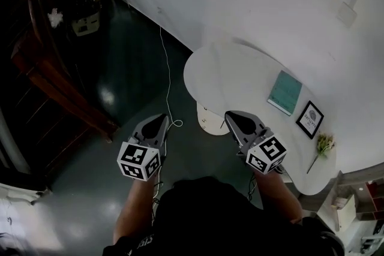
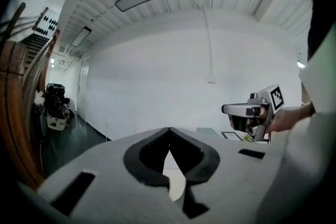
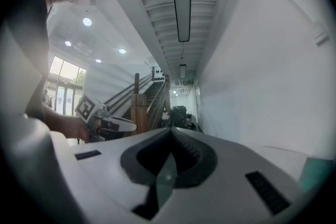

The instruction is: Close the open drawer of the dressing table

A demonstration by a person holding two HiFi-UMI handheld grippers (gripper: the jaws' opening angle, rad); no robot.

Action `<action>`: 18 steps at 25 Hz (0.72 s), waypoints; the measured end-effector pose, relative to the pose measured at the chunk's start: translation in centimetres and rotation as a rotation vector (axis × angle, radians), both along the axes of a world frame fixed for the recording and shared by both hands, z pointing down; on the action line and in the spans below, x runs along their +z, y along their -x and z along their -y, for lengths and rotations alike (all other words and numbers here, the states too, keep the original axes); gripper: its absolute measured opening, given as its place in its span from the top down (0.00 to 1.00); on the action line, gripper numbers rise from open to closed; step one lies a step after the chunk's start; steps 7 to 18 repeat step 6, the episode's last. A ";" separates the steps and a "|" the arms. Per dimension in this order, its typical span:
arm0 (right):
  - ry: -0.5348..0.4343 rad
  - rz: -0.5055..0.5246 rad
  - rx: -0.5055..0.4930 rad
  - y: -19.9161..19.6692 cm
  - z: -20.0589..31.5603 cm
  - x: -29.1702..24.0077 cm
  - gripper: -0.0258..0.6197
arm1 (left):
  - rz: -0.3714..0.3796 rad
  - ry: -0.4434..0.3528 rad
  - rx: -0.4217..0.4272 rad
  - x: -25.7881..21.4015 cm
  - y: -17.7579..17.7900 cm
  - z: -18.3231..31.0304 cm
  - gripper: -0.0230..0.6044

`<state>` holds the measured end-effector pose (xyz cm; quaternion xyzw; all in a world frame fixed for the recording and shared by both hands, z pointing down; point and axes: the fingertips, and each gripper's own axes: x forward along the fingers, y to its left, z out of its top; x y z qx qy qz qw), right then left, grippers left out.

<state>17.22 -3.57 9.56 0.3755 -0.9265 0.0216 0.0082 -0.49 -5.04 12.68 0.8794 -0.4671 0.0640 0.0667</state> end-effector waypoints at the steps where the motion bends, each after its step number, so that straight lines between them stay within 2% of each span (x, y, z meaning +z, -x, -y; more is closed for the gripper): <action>1: 0.006 0.000 0.001 0.2 0.0 0.2 0.96 | 0.009 -0.003 0.005 0.0 0.2 0.1 0.95; 6: 0.041 0.003 0.019 0.9 0.8 1.4 0.96 | 0.027 -0.025 -0.002 -0.5 1.7 1.3 0.95; 18: 0.041 0.003 0.019 0.9 0.8 1.4 0.96 | 0.027 -0.025 -0.002 -0.5 1.7 1.3 0.95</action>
